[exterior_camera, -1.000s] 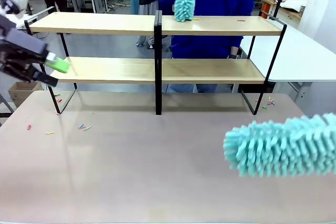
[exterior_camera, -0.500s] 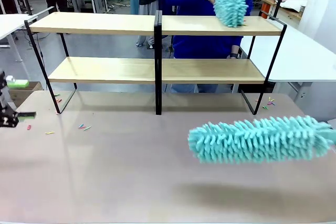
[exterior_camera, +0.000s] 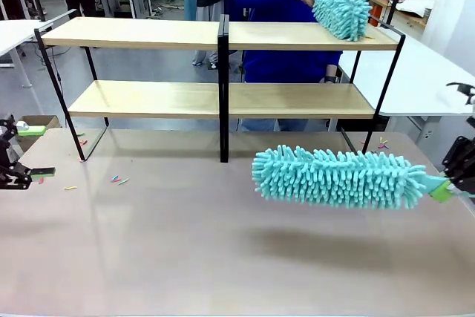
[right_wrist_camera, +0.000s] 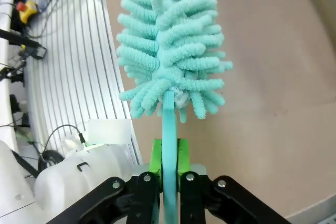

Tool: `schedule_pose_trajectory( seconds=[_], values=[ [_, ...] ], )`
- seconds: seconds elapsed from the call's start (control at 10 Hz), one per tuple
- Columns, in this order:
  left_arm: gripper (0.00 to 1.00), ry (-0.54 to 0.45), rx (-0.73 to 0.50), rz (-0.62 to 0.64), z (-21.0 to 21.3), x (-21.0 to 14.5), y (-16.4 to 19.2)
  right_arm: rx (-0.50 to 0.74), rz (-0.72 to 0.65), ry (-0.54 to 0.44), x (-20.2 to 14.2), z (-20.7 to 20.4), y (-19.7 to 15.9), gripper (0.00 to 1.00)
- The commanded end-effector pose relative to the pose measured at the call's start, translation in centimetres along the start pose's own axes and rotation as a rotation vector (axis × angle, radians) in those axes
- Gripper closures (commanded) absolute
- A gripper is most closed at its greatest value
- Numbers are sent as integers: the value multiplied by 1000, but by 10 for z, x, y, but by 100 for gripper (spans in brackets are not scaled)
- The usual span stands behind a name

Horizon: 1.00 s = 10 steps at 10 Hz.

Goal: Clean the shelves.
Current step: Place the Duster on the table.

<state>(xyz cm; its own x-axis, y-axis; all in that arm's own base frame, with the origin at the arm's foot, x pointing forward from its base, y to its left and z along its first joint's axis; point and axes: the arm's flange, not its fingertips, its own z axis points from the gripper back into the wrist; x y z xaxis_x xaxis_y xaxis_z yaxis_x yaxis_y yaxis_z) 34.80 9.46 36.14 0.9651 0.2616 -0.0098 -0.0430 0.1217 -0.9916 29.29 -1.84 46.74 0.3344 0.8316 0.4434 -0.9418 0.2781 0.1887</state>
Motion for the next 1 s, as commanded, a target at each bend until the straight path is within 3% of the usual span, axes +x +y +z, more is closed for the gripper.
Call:
schedule_pose_trajectory(
  seconds=[0.0, 0.6, 0.7, 0.8, 0.9],
  values=[
    [0, 6, -11, 9, 3, -4, -6, -9, 17, -24, -27, -59, 31, 87],
    [0, 6, -11, 9, 3, -4, -6, 25, -14, -27, -38, -63, 27, 87],
    [0, 6, -11, 9, 3, -4, -6, 31, -27, -34, -39, -62, 26, 32],
    [0, 6, -11, 9, 3, -4, -6, 37, -35, -57, -41, -60, 24, 27],
    [0, 6, -11, 9, 3, -4, -6, 50, -70, -99, -45, -57, 21, 0]
  ],
)
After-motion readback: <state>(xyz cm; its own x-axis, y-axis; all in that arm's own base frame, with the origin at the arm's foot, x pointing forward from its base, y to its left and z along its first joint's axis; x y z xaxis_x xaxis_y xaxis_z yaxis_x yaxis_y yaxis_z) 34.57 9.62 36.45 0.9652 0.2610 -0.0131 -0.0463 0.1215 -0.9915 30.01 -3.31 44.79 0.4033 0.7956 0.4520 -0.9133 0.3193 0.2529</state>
